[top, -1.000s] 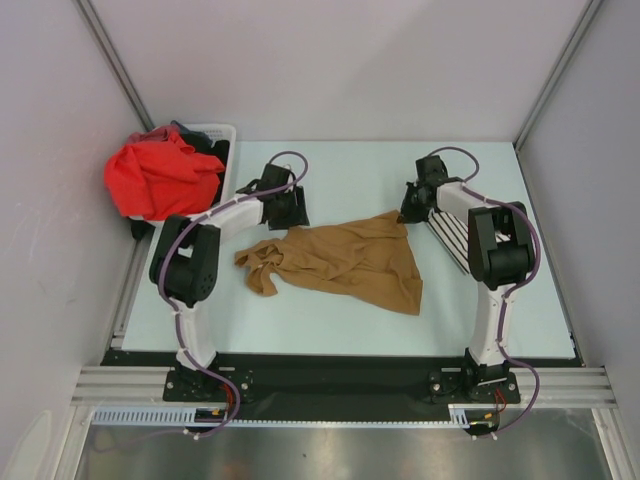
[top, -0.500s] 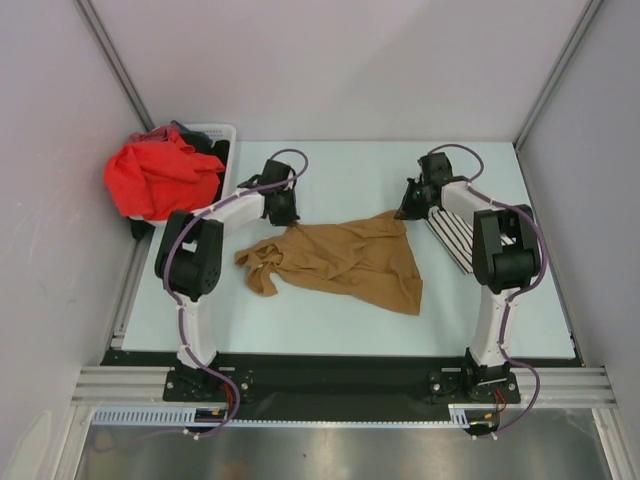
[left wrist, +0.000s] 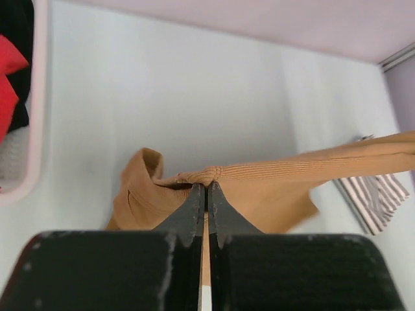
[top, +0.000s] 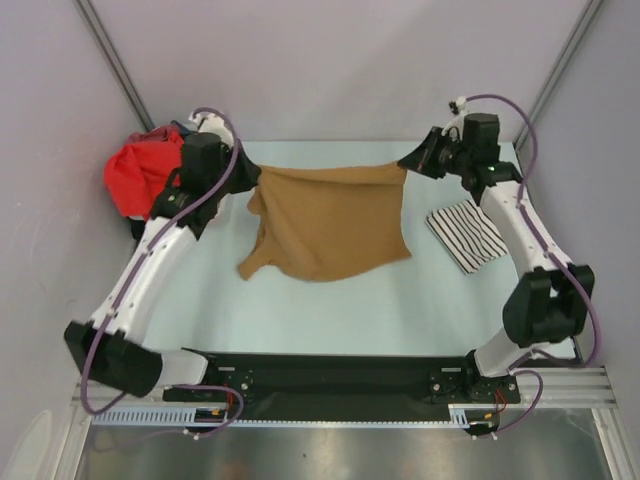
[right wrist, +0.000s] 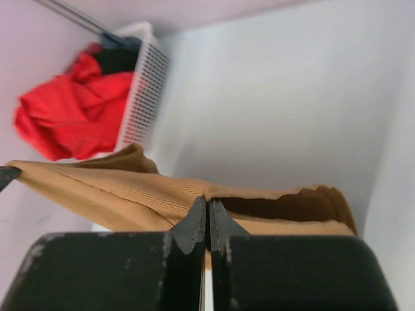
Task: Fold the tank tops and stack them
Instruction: Flatten the tank top out, then fold the tank top
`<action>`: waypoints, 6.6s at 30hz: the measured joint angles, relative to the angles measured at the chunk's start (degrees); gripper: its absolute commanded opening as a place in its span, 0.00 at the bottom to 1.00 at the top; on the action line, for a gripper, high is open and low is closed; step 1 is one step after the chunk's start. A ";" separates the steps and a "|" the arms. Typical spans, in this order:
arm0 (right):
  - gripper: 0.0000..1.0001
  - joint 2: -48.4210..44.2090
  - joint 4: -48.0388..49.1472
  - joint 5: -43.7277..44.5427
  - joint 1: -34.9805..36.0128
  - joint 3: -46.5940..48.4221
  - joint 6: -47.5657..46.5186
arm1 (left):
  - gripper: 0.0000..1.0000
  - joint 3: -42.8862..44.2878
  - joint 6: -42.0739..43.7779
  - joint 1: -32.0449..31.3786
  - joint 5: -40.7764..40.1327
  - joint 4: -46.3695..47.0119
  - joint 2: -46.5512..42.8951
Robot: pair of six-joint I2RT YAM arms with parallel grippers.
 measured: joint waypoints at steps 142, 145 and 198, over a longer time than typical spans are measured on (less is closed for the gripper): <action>0.03 -38.34 -9.77 31.10 -2.34 -61.75 25.64 | 0.81 -46.58 -26.56 -34.86 -18.32 7.17 -18.40; 0.02 -38.34 -9.79 31.08 -2.25 -61.75 25.62 | 0.78 -46.47 -28.26 -37.18 -17.55 10.32 -11.32; 0.00 -33.81 -15.76 31.34 1.07 -49.27 20.65 | 0.01 -48.24 -25.35 -28.35 -3.23 14.78 -12.48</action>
